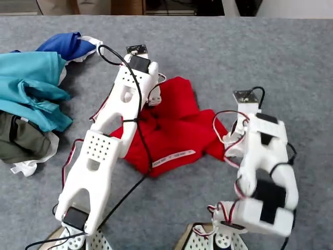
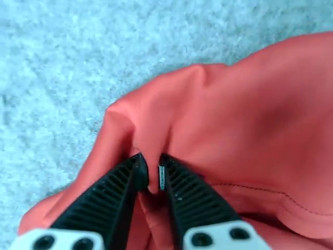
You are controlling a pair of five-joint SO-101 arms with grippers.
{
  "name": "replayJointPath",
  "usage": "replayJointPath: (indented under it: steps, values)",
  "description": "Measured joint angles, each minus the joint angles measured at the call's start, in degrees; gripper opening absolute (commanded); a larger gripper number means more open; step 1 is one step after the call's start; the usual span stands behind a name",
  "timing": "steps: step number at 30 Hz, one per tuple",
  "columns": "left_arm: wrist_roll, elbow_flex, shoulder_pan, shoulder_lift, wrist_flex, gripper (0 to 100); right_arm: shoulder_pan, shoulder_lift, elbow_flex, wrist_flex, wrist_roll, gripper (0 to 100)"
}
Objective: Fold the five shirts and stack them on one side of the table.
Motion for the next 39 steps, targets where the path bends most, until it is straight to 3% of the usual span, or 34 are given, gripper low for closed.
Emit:
replayJointPath:
  steps: [29, 36, 39]
  values:
    - [0.0, 0.0, 0.18, 0.0, 0.0, 2, 0.0, 2.9, -4.4, 0.88, -0.53, 23.5]
    - [0.0, 1.41, 0.18, -0.09, 0.0, 2, -0.97, 1.85, -2.11, -3.52, -0.53, 7.4]
    - [-0.09, 2.73, 0.18, -0.09, 0.0, 2, -2.02, 1.85, -1.85, -4.4, -0.44, 6.3]
